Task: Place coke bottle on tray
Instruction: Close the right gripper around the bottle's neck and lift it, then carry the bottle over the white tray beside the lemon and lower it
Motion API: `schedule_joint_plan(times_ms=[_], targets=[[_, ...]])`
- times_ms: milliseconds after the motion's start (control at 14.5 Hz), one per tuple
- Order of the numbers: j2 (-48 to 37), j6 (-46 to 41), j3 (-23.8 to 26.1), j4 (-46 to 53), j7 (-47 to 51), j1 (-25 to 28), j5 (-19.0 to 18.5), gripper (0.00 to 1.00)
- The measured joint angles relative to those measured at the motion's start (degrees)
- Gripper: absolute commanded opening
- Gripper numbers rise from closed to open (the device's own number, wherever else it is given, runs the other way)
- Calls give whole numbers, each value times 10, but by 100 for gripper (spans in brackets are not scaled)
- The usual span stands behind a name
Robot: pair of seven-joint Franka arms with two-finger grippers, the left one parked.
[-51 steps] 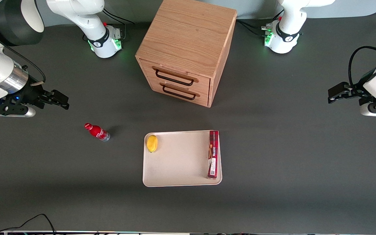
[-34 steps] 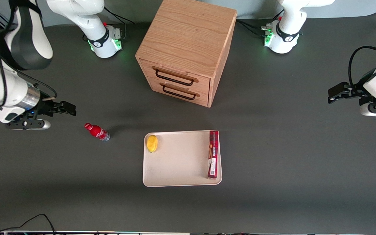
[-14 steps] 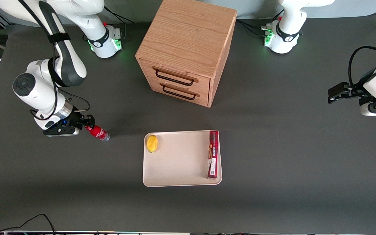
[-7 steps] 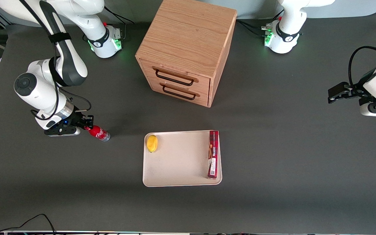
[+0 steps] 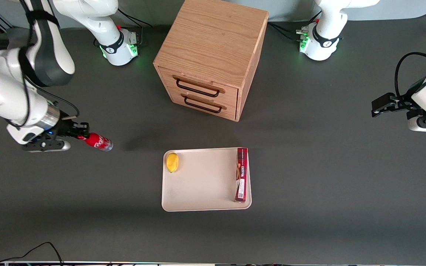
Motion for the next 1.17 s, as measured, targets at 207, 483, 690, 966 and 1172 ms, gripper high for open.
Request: schedule_joint_plan(times_ms=[207,483,690,966,1172], targets=[[-3,-105,-1,90,1,-2,0,0],[26,-184,-1,195,19,-1,0,0],[98,-223,0,291,73,19,0,0],[199,-227,-2,399,198,96,-2,0],[269,-202,-29,462,281,167,-8,0]])
